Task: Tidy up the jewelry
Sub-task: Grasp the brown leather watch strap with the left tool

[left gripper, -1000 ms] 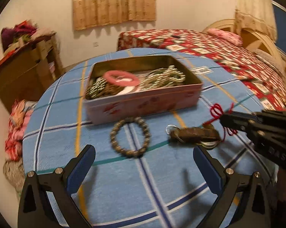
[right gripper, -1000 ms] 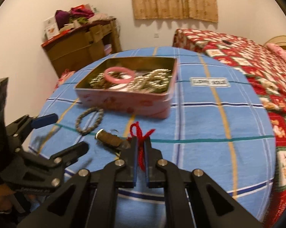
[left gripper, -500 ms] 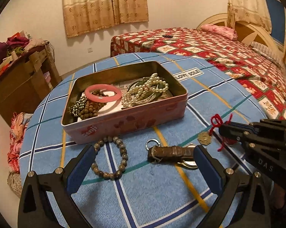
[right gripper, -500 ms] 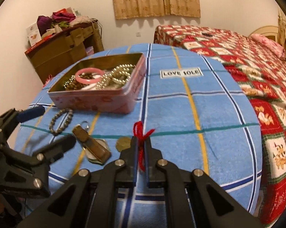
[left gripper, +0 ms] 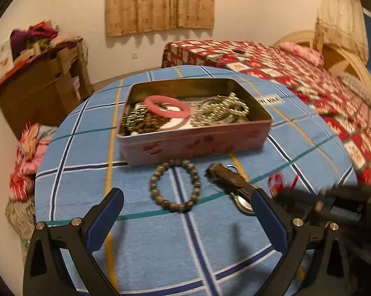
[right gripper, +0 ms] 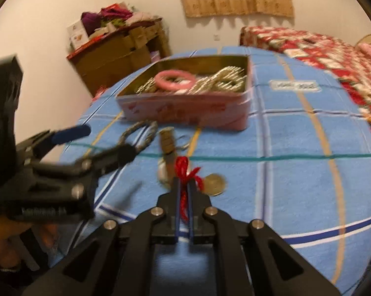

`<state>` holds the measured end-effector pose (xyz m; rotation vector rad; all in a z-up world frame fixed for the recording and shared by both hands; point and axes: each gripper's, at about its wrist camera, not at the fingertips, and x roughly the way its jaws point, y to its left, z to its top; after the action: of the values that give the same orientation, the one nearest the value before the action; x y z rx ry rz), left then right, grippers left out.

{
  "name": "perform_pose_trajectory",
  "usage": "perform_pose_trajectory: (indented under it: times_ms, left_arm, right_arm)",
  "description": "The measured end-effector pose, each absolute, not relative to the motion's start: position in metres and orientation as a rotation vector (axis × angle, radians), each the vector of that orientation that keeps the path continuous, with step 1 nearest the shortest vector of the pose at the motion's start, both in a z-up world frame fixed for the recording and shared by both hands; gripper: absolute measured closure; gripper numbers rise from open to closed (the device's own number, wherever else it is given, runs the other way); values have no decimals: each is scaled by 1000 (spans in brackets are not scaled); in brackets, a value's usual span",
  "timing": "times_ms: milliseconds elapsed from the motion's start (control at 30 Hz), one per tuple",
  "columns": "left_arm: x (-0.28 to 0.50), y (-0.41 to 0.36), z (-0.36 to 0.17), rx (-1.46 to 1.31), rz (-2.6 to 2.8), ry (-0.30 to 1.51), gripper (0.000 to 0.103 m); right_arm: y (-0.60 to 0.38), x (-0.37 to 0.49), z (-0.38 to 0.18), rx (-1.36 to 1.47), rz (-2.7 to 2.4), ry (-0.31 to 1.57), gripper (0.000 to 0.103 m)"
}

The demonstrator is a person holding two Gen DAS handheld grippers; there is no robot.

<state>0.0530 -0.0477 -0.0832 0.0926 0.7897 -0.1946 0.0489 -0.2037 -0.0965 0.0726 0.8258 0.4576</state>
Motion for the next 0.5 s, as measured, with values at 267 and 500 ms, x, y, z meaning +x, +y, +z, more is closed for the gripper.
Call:
perform_pose_trajectory:
  times_ms: [267,500]
  left_arm:
    - [60,-45,-94,128,-109,818,1]
    - [59,-26,-94,49,-103,830,1]
  right_arm:
    - [-193,69,-104,16,452,873,94]
    - [-178,56,-103,10,545,857,95]
